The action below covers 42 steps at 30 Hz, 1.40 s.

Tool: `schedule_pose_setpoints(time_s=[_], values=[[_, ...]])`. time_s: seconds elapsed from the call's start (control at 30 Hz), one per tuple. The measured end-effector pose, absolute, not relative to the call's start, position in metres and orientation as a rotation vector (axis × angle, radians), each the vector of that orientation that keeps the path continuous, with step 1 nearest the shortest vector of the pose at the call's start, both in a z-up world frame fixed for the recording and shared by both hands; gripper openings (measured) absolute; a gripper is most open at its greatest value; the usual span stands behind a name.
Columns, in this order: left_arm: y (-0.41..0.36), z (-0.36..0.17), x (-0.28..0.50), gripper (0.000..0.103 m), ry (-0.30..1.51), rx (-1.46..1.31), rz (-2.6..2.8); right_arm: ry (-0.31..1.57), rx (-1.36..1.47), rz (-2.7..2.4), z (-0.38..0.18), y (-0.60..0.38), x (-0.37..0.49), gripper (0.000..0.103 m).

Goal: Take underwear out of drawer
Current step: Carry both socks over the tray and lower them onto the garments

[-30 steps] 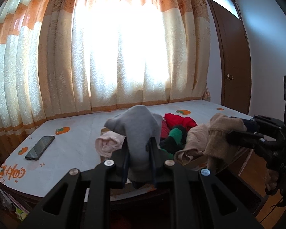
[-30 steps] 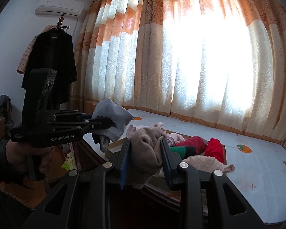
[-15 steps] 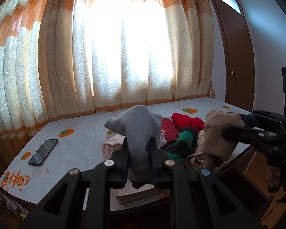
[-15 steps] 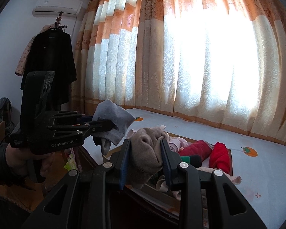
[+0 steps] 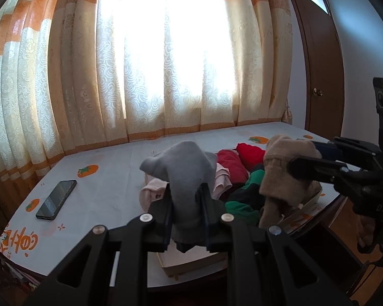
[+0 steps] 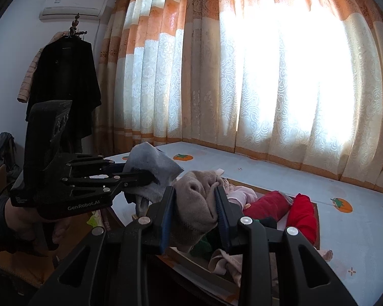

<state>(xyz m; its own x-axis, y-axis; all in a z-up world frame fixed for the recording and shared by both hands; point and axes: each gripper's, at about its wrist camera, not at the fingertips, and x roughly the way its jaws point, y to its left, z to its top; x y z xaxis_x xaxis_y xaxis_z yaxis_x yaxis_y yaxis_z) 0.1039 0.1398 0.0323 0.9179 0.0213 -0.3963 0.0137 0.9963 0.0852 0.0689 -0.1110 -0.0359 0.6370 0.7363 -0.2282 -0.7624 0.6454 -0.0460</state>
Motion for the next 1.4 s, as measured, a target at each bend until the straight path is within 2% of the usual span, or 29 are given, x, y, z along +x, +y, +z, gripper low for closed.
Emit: schedule_pose_setpoints(time_s=[0.57, 1.4], values=[[0.150, 0.021, 0.143, 0.017, 0.542, 0.066, -0.012, 0.315, -0.108, 0.840, -0.036, -0.088, 0.121, 0.034], [0.150, -0.009, 0.170, 0.017, 0.724, 0.092, -0.030, 0.592, -0.099, 0.832, -0.064, -0.045, 0.180, 0.035]])
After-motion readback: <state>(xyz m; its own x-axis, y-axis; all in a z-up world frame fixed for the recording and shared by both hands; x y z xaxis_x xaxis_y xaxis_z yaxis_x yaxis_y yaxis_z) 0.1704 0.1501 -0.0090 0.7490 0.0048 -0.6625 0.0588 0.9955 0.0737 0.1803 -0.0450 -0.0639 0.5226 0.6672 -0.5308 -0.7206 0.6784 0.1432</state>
